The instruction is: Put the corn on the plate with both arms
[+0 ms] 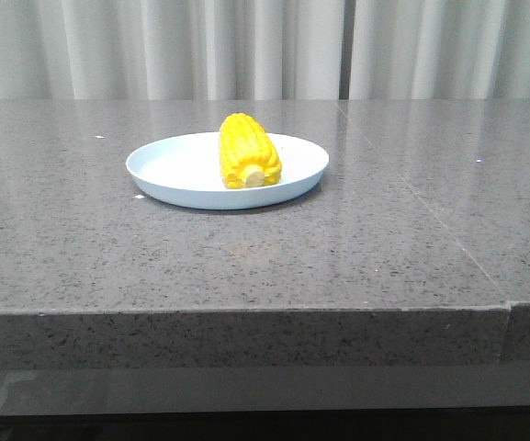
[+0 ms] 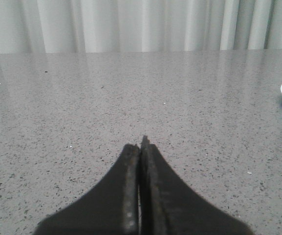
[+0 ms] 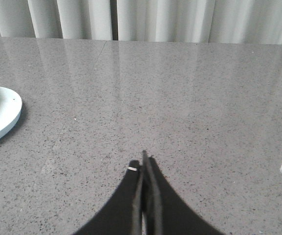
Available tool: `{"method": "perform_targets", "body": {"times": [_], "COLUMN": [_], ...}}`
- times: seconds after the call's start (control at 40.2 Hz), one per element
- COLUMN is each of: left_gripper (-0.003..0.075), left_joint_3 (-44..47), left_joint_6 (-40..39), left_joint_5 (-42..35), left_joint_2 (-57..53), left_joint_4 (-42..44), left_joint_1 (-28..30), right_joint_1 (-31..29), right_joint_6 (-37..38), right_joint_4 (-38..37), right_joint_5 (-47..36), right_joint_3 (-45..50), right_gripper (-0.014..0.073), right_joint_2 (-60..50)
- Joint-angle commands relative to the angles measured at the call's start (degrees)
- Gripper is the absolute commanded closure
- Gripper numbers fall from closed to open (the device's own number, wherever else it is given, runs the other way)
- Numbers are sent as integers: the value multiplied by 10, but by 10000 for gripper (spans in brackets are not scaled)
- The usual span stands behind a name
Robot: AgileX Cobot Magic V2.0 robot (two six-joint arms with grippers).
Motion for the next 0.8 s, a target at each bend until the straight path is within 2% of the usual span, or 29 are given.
{"method": "perform_targets", "body": {"times": [0.0, 0.373, 0.571, 0.77], "left_gripper": [741, 741, 741, 741], "left_joint_3": [0, 0, 0, 0], "left_joint_6": [0, 0, 0, 0], "left_joint_5": [-49, -49, -49, -49], "left_joint_2": [-11, -11, -11, -11], "left_joint_4": [-5, -5, -5, -5], "left_joint_1": [0, 0, 0, 0], "right_joint_1": [-4, -4, -4, -4], "right_joint_6": [-5, -5, -5, -5], "right_joint_4": [-8, -8, -1, -1], "right_joint_5": [-48, -60, -128, -145], "right_joint_3": [-14, -2, 84, 157], "right_gripper": [685, 685, 685, 685], "right_joint_2": [5, 4, 4, -13]}}
